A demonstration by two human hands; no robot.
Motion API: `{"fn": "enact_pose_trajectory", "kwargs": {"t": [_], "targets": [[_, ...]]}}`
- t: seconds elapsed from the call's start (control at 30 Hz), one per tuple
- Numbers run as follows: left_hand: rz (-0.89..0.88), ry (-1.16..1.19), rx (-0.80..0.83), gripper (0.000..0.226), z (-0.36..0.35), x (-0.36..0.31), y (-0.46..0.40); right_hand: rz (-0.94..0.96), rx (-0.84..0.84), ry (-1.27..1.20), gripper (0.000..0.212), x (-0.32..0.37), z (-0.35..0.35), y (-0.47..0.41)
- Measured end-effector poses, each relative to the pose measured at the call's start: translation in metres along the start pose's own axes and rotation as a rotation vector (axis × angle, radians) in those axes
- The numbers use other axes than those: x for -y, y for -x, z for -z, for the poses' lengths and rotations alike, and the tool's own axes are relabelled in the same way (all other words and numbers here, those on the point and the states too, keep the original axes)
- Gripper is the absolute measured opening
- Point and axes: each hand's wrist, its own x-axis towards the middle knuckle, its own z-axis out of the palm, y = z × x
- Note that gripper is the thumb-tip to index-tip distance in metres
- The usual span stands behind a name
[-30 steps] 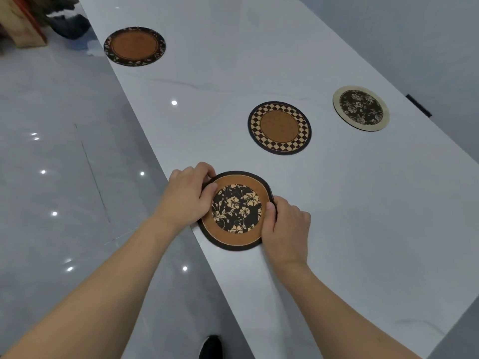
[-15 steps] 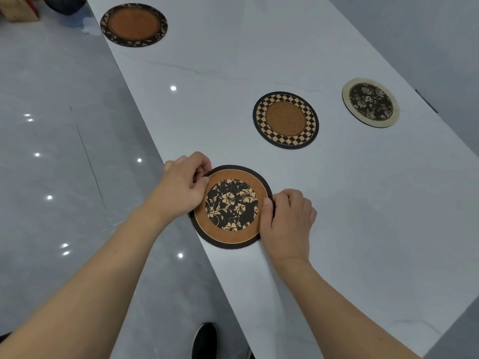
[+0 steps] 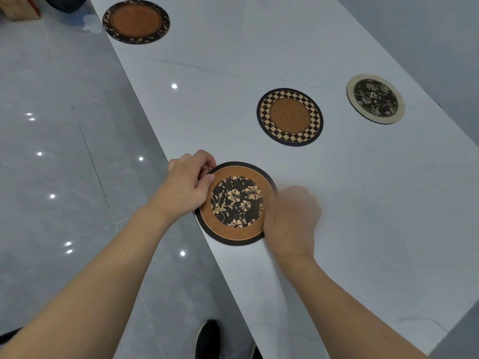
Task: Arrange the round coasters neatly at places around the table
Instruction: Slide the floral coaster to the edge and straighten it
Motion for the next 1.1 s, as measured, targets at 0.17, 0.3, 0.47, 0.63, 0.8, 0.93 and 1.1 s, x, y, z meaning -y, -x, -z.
{"fn": "enact_pose_trajectory", "kwargs": {"t": [0.17, 0.3, 0.47, 0.63, 0.8, 0.93, 1.1], "targets": [[-0.012, -0.001, -0.001, 0.015, 0.0, 0.002, 0.0, 0.02, 0.001, 0.019, 0.023, 0.0, -0.001, 0.0], [-0.02, -0.001, -0.001, 0.014, 0.001, 0.003, -0.001, 0.015, -0.009, 0.024, 0.022, -0.001, -0.002, 0.001], [-0.027, -0.011, -0.02, 0.015, -0.001, 0.004, 0.0, 0.014, -0.037, 0.031, 0.022, 0.0, -0.003, 0.001], [-0.064, -0.082, -0.053, 0.016, -0.005, 0.005, 0.002, 0.011, -0.038, 0.049, 0.023, 0.0, -0.003, 0.001], [-0.096, -0.16, -0.062, 0.021, -0.007, 0.006, 0.002, 0.0, -0.038, 0.052, 0.023, -0.001, -0.004, 0.001], [-0.102, -0.201, -0.073, 0.023, -0.009, 0.007, 0.003, 0.003, -0.048, 0.065, 0.023, -0.001, -0.005, 0.002], [-0.122, -0.26, -0.109, 0.021, -0.013, 0.008, 0.004, -0.033, -0.048, 0.099, 0.026, 0.001, -0.003, 0.002]]}}
